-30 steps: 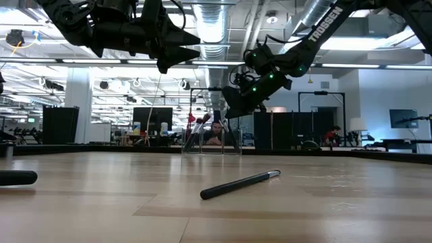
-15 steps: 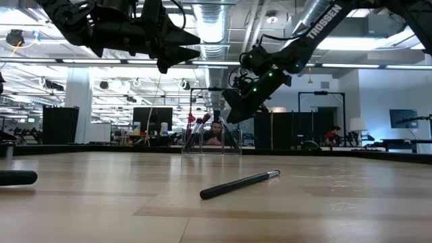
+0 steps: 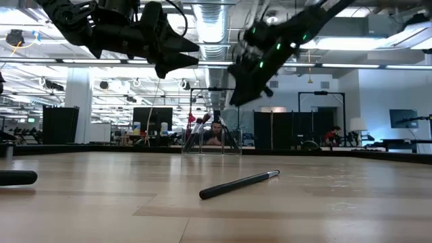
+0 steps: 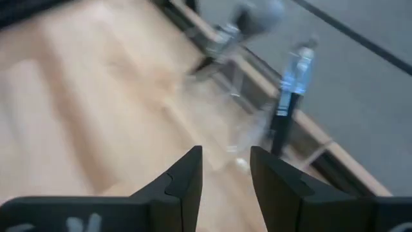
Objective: Sort items
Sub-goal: Put the powder brush into the left section of the transparent organizer
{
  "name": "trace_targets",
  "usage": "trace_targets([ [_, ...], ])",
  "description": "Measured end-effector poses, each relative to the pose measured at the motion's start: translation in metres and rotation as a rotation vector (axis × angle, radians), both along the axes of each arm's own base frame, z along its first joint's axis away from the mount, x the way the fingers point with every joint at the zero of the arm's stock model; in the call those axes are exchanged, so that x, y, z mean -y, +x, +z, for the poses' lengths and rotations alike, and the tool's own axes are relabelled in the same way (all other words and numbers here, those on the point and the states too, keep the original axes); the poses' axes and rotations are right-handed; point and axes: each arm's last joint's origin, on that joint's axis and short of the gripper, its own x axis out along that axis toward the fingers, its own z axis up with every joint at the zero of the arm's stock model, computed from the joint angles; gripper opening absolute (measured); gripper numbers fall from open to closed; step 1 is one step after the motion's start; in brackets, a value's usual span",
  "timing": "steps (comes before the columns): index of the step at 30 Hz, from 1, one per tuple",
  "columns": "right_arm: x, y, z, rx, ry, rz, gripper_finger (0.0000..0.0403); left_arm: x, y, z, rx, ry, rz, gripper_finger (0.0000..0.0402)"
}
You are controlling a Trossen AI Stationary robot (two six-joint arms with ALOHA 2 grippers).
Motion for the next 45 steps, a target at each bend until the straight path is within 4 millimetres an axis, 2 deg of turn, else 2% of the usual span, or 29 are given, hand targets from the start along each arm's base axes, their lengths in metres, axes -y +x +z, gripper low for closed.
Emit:
trace_targets([
  [3,-0.04,-0.004,0.008,0.009,-0.06,0.021,0.0113,0.003,0.001,0.0,-0.001,-0.003,-0.012,0.0218],
  [7,-0.097,-0.016,0.008,0.057,-0.149,0.015,0.0102,0.011,0.002,-0.001,-0.008,-0.026,-0.04,0.0218],
  [12,-0.156,-0.035,-0.001,0.154,-0.076,0.06,0.0093,0.026,0.004,-0.006,-0.06,-0.067,-0.099,0.0218],
  [17,-0.205,-0.053,-0.017,0.135,0.021,0.143,0.0091,0.057,0.004,-0.016,-0.17,-0.105,-0.176,0.0218],
  [22,-0.243,-0.065,-0.03,0.116,-0.018,0.162,0.0091,0.093,-0.001,-0.028,-0.31,-0.115,-0.226,0.0218],
  [26,-0.261,-0.069,-0.038,0.099,-0.078,0.167,0.0091,0.111,-0.01,-0.038,-0.443,-0.17,-0.224,0.0218],
  [33,-0.262,-0.07,-0.035,0.108,-0.103,0.18,0.0091,0.141,-0.028,-0.051,-0.649,-0.256,-0.267,0.0218],
  [40,-0.259,-0.069,-0.035,0.106,-0.101,0.172,0.0091,0.165,-0.036,-0.039,-0.777,-0.287,-0.295,0.0218],
  [45,-0.26,-0.067,-0.032,0.146,-0.089,0.171,0.0091,0.167,-0.027,-0.033,-0.886,-0.279,-0.239,0.0218],
])
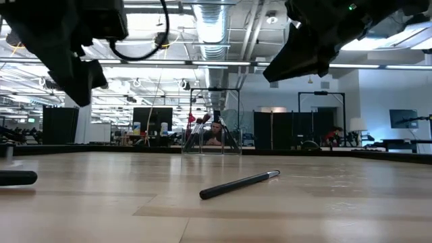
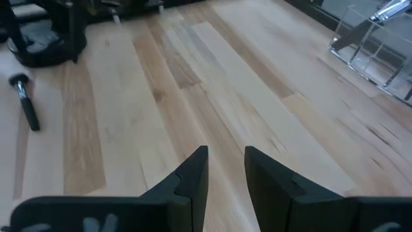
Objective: Sort items
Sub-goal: Put the powder brush into the left section of the transparent organizer
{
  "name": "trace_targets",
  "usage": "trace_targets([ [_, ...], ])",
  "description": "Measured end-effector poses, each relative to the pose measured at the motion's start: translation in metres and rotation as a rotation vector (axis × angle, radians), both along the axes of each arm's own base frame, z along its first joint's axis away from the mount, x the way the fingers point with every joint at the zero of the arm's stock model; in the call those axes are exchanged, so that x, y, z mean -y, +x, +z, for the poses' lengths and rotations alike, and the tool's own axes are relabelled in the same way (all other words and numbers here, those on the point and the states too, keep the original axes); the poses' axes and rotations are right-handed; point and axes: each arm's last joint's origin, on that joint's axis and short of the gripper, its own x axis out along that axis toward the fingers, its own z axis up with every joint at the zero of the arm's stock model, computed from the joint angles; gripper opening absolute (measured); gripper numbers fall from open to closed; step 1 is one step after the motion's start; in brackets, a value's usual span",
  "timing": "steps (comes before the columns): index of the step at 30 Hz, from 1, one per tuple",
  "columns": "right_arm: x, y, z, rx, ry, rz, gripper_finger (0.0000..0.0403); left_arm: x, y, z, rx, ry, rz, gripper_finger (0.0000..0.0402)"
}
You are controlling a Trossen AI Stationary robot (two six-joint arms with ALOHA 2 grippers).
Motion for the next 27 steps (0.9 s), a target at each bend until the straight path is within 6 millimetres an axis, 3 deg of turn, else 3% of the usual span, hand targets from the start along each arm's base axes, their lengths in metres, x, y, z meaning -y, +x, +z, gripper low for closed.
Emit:
trace_targets([
  [10,-0.005,-0.002,0.0,-0.003,0.002,0.024,0.0091,0.022,0.034,-0.004,-0.357,0.057,-0.062,0.0218],
  [17,-0.005,-0.003,-0.002,-0.027,-0.007,0.026,0.0091,0.052,0.045,-0.004,-0.392,0.009,-0.153,0.0218],
  [27,-0.006,-0.003,-0.002,-0.025,-0.007,0.026,0.0091,0.07,0.044,-0.047,-0.539,0.108,-0.156,0.0218],
])
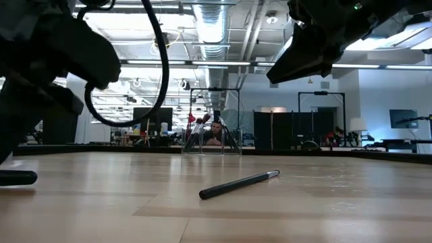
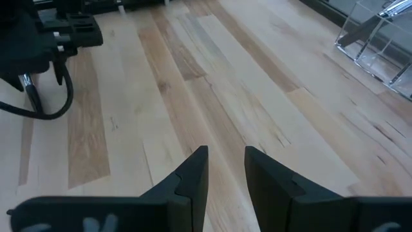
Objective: Sort items
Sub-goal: Put the powder brush into the left section of the transparent organizer
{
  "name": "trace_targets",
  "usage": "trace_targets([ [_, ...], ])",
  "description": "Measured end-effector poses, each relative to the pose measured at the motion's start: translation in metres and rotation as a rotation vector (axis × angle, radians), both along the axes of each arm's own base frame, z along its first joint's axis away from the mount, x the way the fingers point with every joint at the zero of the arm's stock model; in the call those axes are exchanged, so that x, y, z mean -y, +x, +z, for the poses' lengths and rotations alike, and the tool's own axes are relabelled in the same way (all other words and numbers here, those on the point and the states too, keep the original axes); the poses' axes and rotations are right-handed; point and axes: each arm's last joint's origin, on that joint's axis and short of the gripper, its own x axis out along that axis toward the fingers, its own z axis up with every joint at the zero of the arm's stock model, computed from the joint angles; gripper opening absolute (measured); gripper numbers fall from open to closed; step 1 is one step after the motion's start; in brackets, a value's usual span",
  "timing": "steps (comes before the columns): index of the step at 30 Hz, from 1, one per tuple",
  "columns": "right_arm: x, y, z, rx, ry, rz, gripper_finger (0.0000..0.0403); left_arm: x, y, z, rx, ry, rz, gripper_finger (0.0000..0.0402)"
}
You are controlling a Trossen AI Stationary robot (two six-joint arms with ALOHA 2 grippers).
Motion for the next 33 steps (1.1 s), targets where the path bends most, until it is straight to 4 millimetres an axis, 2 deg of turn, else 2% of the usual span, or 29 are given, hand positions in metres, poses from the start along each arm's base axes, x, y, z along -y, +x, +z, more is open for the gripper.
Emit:
trace_targets([
  [6,0.0,0.0,0.0,0.001,0.001,0.0,0.0091,0.003,-0.001,0.001,0.011,-0.005,0.003,0.0218],
  [14,0.0,0.0,0.0,-0.002,0.0,0.0,0.0091,0.019,-0.007,0.002,0.08,0.033,0.016,0.0218],
  [19,0.0,0.0,0.0,0.0,0.001,0.0,0.0091,0.015,-0.013,-0.006,0.103,0.122,0.022,0.0217],
  [25,-0.001,0.0,0.0,0.003,0.007,0.0,0.0091,0.011,-0.018,-0.012,0.094,0.138,0.017,0.0216],
  [29,-0.002,0.0,0.0,0.008,0.009,0.002,0.0091,0.01,-0.019,-0.013,0.111,0.17,-0.027,0.0191],
  [33,-0.002,0.0,0.001,0.012,0.011,0.001,0.0091,0.006,-0.019,-0.014,0.118,0.211,-0.065,0.0128],
])
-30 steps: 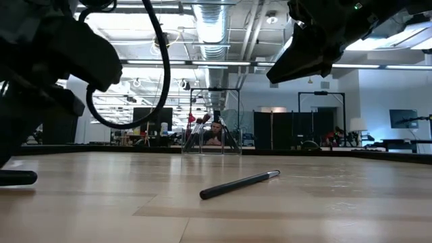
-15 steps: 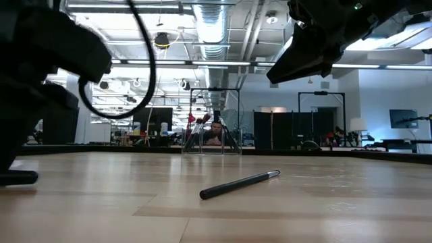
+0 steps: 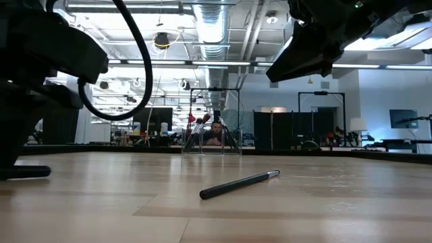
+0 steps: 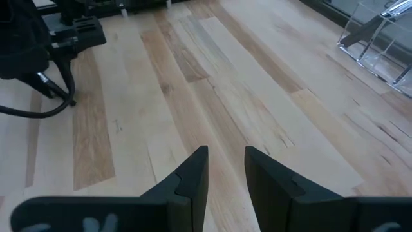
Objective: Sort items
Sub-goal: Put the powder brush into the left section of the transparent organizer
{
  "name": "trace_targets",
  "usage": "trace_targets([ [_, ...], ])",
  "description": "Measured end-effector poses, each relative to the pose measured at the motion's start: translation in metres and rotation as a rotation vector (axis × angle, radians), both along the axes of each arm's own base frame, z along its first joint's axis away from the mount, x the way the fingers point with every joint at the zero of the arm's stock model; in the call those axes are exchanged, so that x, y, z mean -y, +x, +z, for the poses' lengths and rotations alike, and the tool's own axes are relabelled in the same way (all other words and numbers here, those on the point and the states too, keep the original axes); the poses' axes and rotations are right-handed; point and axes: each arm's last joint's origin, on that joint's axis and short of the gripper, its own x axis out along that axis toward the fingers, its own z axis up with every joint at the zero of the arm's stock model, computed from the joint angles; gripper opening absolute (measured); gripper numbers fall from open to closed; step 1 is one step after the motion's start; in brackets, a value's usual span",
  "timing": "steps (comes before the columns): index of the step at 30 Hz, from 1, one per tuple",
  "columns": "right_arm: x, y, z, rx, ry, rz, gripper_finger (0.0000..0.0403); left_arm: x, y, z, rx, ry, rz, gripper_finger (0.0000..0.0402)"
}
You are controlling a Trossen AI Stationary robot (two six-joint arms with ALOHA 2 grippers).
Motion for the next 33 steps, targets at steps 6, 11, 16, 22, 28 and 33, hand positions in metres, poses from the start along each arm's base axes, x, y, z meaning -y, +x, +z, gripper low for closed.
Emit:
trace_targets([
  [6,-0.004,-0.001,0.001,0.009,0.004,0.012,0.0091,-0.009,0.005,-0.001,-0.008,0.007,0.006,0.0032],
  [11,-0.006,-0.001,0.001,0.007,0.01,0.023,0.0091,-0.017,0.01,-0.001,-0.007,0.015,-0.052,0.004],
  [16,-0.006,-0.001,-0.002,0.007,0.046,-0.001,0.0091,-0.019,0.018,0.004,0.025,0.037,-0.165,0.005],
  [22,-0.004,0.004,-0.009,-0.015,0.035,-0.002,0.0091,-0.025,0.031,0.041,0.291,0.237,-0.177,0.0036],
  [28,-0.006,0.005,-0.011,-0.014,-0.01,0.017,0.0091,-0.045,0.025,0.096,0.616,0.301,-0.078,0.0043],
  [33,-0.009,0.013,-0.001,0.123,0.047,0.006,0.0091,-0.058,0.012,0.132,0.922,0.304,-0.146,0.0037],
])
